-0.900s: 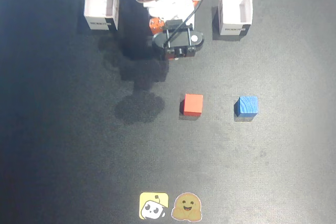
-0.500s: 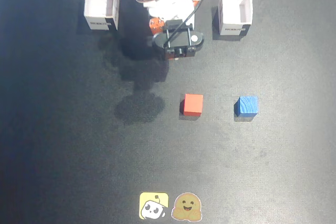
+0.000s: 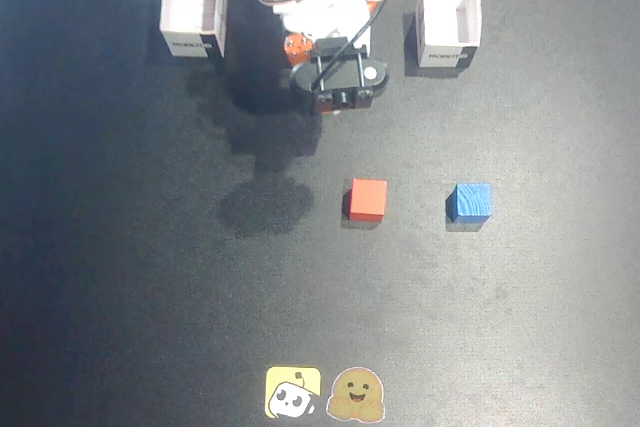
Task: Put the red cube in the right box and the blue cube in the left box.
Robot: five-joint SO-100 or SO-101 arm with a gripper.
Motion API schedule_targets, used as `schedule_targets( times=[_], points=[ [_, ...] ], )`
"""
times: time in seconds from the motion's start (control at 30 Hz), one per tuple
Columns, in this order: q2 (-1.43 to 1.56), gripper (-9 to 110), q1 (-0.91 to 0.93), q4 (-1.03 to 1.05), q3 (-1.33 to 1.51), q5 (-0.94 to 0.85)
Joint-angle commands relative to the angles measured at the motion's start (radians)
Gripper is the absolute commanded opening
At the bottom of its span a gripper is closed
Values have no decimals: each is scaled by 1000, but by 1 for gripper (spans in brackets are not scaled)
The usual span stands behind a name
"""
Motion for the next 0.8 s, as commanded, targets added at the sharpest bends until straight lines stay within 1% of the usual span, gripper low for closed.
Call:
schedule_targets(
  times=[0.0,0.37,0.47,0.57,0.67,0.77],
  points=[
    [11,0,0,-3,-6,9],
    [0,0,-15,-44,-38,15],
    [-133,0,-15,-83,-112,17],
    [-368,0,-14,-143,-229,23],
    [-468,0,-29,-176,-301,37],
    [-538,0,-81,-222,-324,114]
  ],
)
